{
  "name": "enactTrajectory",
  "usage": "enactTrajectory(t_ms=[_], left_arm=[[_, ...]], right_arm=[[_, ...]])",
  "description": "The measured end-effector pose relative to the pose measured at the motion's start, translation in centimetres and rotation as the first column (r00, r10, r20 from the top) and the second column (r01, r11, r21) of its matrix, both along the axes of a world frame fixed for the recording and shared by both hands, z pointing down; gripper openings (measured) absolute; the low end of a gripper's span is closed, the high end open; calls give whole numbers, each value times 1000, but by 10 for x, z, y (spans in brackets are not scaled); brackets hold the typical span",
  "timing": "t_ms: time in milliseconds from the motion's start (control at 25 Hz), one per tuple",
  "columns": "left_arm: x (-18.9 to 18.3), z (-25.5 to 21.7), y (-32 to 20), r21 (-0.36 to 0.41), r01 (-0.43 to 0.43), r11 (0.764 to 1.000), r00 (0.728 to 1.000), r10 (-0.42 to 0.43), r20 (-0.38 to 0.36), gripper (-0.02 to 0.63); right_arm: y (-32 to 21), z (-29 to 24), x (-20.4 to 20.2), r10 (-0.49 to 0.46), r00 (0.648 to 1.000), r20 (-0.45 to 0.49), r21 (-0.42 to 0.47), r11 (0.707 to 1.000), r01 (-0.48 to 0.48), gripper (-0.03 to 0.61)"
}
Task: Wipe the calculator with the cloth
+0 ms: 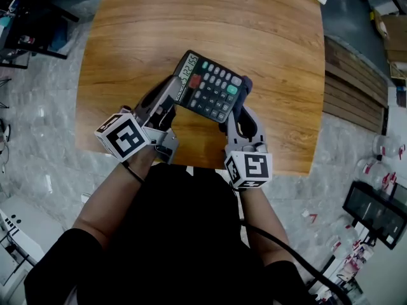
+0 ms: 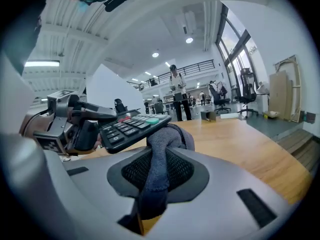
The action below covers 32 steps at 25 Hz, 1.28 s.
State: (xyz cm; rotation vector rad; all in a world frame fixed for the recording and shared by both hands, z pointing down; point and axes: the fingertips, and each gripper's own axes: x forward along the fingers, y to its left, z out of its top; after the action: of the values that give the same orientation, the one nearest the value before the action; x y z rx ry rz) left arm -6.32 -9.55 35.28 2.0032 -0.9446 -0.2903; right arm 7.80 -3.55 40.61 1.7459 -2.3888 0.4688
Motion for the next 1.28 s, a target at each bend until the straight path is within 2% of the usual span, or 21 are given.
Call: enactTrajectory(t_ms=[120, 280, 440, 640, 800, 920, 1120, 1280], left_arm=[[3, -4, -1, 2, -13, 1000, 1000, 13, -6, 43], [4, -3, 0, -20, -20, 1000, 999, 20, -39, 43], [7, -6, 0, -26, -41, 999, 998, 40, -58, 43], [6, -8, -1, 3, -53, 999, 998, 53, -31, 43], [6, -4, -1, 13, -46, 999, 999, 46, -16, 43], [6, -6, 0, 29, -44, 999, 999, 45, -19, 43], [3, -12, -1, 50, -45, 998, 999, 46, -18, 43], [5, -14, -2, 64, -47, 997, 999, 48, -16, 43]], right_arm=[[-10, -5, 13, 19, 999, -43, 31, 999, -18, 77], [-14, -7, 1, 1, 998, -65, 62, 998, 3, 75], [-12, -10, -32, -69, 994, -81, 83, 994, 76, 75], [-3, -10, -79, -203, 975, -90, 111, 971, 212, 75], [13, -5, -84, -232, 970, -73, 80, 968, 237, 75], [17, -8, -68, -196, 979, -65, 82, 976, 201, 75], [12, -11, -18, -62, 995, -75, 98, 993, 69, 75], [0, -17, 15, 21, 996, -88, 120, 993, -10, 75]])
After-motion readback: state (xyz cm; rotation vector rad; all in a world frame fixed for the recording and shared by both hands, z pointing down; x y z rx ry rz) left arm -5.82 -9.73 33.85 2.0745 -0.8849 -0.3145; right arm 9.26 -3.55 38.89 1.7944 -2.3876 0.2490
